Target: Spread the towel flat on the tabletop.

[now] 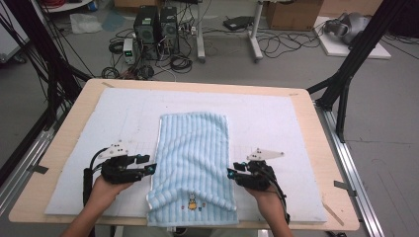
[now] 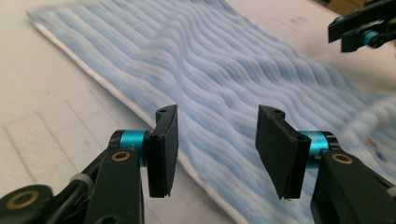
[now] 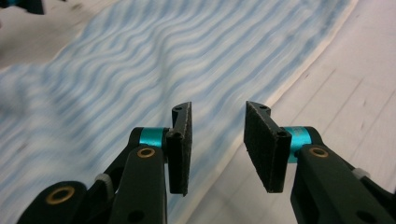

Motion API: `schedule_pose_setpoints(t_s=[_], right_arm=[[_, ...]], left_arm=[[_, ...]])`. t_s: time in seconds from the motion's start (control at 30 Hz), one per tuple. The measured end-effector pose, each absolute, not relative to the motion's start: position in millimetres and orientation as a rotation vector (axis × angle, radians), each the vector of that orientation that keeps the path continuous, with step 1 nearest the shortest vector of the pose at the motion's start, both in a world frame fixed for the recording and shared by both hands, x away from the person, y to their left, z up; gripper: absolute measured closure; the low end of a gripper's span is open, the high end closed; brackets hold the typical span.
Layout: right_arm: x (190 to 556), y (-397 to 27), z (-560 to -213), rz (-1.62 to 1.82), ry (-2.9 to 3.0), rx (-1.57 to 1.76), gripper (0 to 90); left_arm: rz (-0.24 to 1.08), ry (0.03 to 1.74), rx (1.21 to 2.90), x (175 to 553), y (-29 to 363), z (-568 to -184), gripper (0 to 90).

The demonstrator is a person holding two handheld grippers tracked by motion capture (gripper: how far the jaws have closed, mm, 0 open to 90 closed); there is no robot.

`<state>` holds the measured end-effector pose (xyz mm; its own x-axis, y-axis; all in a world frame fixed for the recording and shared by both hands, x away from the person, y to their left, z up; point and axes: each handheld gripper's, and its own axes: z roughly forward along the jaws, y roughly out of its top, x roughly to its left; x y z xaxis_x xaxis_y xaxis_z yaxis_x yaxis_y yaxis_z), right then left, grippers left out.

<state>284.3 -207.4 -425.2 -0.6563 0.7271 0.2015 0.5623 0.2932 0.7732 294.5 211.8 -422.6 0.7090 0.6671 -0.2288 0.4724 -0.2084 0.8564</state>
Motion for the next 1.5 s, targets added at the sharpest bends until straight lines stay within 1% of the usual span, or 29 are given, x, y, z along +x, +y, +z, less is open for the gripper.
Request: schedule_pose_setpoints(t_s=[0.1, 0.2, 0.27, 0.3, 0.43, 0.6, 0.63, 0.67, 0.73, 0.77, 0.8, 0.87, 0.9, 0.93, 1.0, 1.03, 1.07, 1.13, 1.23, 1.37, 1.43, 1.5], right_arm=[[302.9, -194.8, -432.2, 1.215, 2.39, 1.195, 61.4], [307.7, -180.4, -440.9, 1.077, 2.467, 1.111, 66.1], [303.6, -177.7, -441.9, 1.055, 2.483, 1.041, 82.4], [301.9, -177.4, -441.4, 1.045, 2.496, 1.022, 86.7], [292.6, -179.7, -435.8, 0.979, 2.586, 0.928, 87.9], [281.9, -192.3, -435.1, 1.005, 2.638, 0.925, 87.6], [282.3, -197.6, -435.0, 1.043, 2.663, 0.924, 84.6], [282.3, -197.6, -435.0, 1.043, 2.663, 0.924, 84.6], [285.5, -202.4, -431.7, 1.116, 2.628, 0.924, 75.8], [291.6, -209.1, -427.4, 1.204, 2.559, 0.954, 70.3], [294.1, -211.4, -426.0, 1.222, 2.541, 0.967, 66.5], [300.7, -217.4, -423.0, 1.248, 2.483, 1.005, 63.0], [303.2, -219.7, -422.5, 1.253, 2.47, 1.021, 61.1], [305.1, -221.3, -422.2, 1.245, 2.457, 1.039, 59.5], [308.6, -224.8, -423.0, 1.249, 2.435, 1.057, 58.6], [309.5, -225.9, -423.4, 1.241, 2.427, 1.065, 57.9], [309.5, -225.9, -423.4, 1.241, 2.427, 1.065, 57.9], [310.0, -228.3, -423.0, 1.238, 2.406, 1.077, 56.6], [308.6, -230.6, -421.8, 1.241, 2.389, 1.076, 55.2], [308.0, -233.2, -421.8, 1.249, 2.376, 1.091, 54.6], [308.1, -235.2, -422.7, 1.256, 2.372, 1.099, 54.0], [308.3, -235.3, -422.8, 1.254, 2.368, 1.105, 53.4]], left_arm=[[0.247, 0.919, 1.838, 306.8, 214.6, -420.8, 49.6], [0.255, 0.949, 1.828, 316.2, 216.9, -420.5, 49.6], [0.258, 0.958, 1.825, 320.9, 217.3, -420.2, 49.6], [0.258, 0.958, 1.825, 320.9, 217.3, -420.2, 49.7], [0.272, 0.959, 1.827, 326.5, 216.0, -417.8, 49.8], [0.286, 0.963, 1.824, 335.7, 214.4, -416.0, 49.7], [0.297, 0.973, 1.823, 342.7, 212.9, -415.9, 49.0], [0.297, 0.973, 1.823, 342.7, 212.9, -415.9, 48.3], [0.309, 0.981, 1.814, 350.7, 210.3, -415.7, 47.9], [0.318, 0.985, 1.817, 358.6, 208.1, -415.5, 47.9], [0.318, 0.985, 1.817, 358.6, 208.1, -415.5, 47.6], [0.345, 1.004, 1.808, 375.4, 204.5, -414.3, 47.4], [0.345, 1.004, 1.808, 375.4, 204.5, -414.3, 47.4], [0.348, 1.013, 1.806, 388.0, 202.1, -414.0, 47.4], [0.346, 1.026, 1.799, 394.7, 200.6, -414.5, 47.4], [0.346, 1.049, 1.792, 408.5, 196.4, -416.7, 47.1], [0.346, 1.049, 1.792, 408.5, 196.4, -416.7, 46.6], [0.344, 1.08, 1.815, 427.7, 188.6, -421.2, 46.4], [0.358, 1.108, 1.836, 443.5, 180.9, -427.6, 45.8], [0.378, 1.124, 1.871, 454.2, 173.2, -434.2, 46.1], [0.429, 1.119, 1.931, 459.6, 164.4, -440.4, 48.7], [0.434, 1.127, 1.954, 461.4, 162.3, -443.3, 50.0]])
